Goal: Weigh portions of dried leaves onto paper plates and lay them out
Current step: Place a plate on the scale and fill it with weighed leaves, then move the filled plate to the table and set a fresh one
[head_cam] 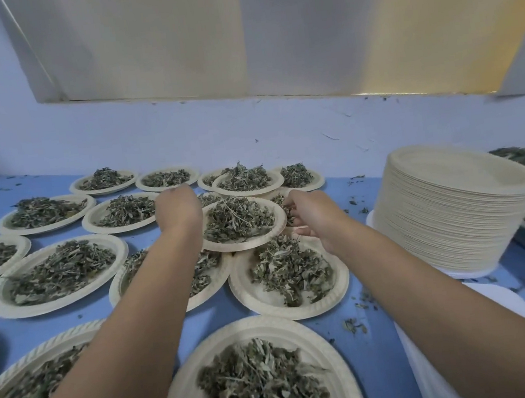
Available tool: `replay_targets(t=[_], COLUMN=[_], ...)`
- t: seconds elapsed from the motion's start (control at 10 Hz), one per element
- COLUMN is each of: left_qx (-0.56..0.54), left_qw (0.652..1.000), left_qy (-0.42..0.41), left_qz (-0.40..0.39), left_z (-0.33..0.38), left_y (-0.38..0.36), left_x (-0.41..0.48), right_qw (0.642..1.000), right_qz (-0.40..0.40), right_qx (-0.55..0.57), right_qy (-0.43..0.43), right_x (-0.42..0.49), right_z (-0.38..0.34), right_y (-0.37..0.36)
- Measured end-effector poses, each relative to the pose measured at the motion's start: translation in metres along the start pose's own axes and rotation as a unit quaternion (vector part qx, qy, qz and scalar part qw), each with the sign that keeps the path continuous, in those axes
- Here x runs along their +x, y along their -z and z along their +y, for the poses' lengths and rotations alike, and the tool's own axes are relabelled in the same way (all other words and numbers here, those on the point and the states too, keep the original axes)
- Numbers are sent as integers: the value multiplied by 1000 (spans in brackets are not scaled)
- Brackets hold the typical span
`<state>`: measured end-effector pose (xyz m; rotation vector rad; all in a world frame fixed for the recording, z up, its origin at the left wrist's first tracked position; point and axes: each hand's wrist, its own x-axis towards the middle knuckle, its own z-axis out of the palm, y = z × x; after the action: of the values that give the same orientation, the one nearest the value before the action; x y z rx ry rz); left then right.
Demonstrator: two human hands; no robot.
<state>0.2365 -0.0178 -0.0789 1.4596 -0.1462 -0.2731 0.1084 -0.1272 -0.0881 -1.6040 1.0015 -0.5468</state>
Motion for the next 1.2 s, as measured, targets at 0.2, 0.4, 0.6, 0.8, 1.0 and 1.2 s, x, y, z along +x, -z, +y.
replay_targets(t=[0.2,0.4,0.6,0.8,1.0,1.2], left_qx=[-45,-106,-181,-219,-207,-209], left_qw=[995,976,955,947,953,951], left_qy=[-10,16,78,107,117,116], left_qz=[-93,-189,-224,-209,-188,-194], left_z=[15,31,29,10,-4,-2], left_y=[-27,-69,-98,-102,-102,-99], left_x=[-46,-110,-154,-181,-194,-196], right_qw=[997,975,906,809,795,781], right_qz=[13,48,189,258,202,200], right_qx=[-40,-130,-187,-404,-492,-518], right_qy=[62,171,328,340,292,288], right_x=[-19,-51,-76,-78,-81,-81], right_z=[3,5,10,23,25,23], right_y=[24,64,114,167,176,175])
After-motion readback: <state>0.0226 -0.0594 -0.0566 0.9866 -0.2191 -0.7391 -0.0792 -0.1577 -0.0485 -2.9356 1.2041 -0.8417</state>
